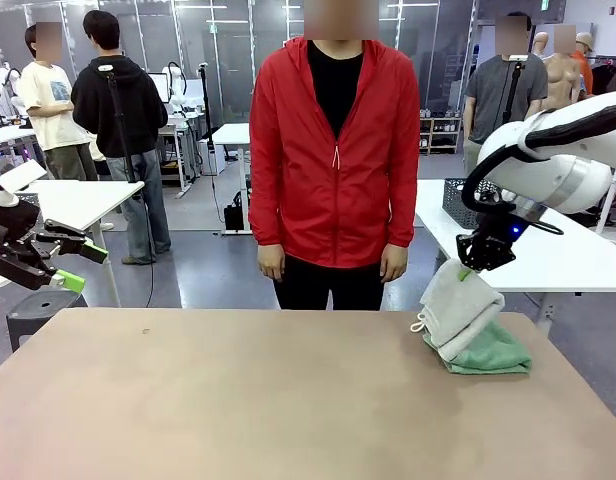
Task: Fold the towels and place them in the basket.
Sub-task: Stack the folded Towel with hook on the right side of the table.
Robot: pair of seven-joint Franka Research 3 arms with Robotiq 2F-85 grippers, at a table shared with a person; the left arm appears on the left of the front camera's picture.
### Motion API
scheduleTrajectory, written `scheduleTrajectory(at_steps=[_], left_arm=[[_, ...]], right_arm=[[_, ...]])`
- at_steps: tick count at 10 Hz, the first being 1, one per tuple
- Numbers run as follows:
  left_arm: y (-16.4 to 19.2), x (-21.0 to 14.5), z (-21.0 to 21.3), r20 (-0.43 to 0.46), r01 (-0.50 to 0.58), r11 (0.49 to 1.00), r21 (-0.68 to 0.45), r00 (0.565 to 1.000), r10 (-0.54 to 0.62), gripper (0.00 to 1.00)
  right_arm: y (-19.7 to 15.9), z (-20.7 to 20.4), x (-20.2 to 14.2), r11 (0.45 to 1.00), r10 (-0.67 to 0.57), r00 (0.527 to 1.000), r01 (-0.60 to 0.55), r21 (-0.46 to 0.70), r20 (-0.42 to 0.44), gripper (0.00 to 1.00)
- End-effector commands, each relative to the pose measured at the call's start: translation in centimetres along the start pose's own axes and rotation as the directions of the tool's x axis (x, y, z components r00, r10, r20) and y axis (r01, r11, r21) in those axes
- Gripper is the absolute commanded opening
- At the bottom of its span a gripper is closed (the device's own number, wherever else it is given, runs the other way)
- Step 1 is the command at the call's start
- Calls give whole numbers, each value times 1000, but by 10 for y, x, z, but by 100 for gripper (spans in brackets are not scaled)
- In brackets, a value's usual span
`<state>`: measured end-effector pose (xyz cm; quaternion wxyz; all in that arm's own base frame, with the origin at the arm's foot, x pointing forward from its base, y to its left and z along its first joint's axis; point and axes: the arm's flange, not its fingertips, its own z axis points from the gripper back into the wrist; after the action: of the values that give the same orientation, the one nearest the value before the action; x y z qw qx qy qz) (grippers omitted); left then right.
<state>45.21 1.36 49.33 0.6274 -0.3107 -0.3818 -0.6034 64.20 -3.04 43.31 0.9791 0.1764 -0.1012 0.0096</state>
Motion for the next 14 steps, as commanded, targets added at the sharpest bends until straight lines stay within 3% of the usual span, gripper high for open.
scheduleTrajectory(at_steps=[1, 5, 9, 10, 11, 12, 13, 14], left_arm=[[0, 1, 1, 5, 2, 1000, 0, 1000, -2, 100], [0, 1, 1, 5, 2, 1000, 0, 1000, -2, 100], [0, 1, 1, 5, 2, 1000, 0, 1000, -2, 100], [0, 1, 1, 5, 2, 1000, 0, 1000, -2, 100], [0, 1, 1, 5, 2, 1000, 0, 1000, -2, 100], [0, 1, 1, 5, 2, 1000, 0, 1000, -2, 100], [0, 1, 1, 5, 2, 1000, 0, 1000, -2, 100], [0, 1, 1, 5, 2, 1000, 0, 1000, -2, 100]], right_arm=[[-32, -4, 3, 995, 18, 1000, -16, 98, -18, 6], [-97, -37, 0, 981, -48, 996, 61, 185, -73, 6], [-126, -51, -7, 971, -67, 995, 83, 224, -80, 6], [-128, -53, -7, 970, -67, 994, 84, 227, -83, 26], [-129, -54, -6, 971, -66, 994, 84, 226, -84, 26], [-129, -52, -7, 974, -68, 993, 86, 211, -93, 46], [-129, -50, -7, 978, -70, 993, 88, 190, -100, 26], [-129, -48, -6, 982, -78, 991, 96, 162, -112, 66]])
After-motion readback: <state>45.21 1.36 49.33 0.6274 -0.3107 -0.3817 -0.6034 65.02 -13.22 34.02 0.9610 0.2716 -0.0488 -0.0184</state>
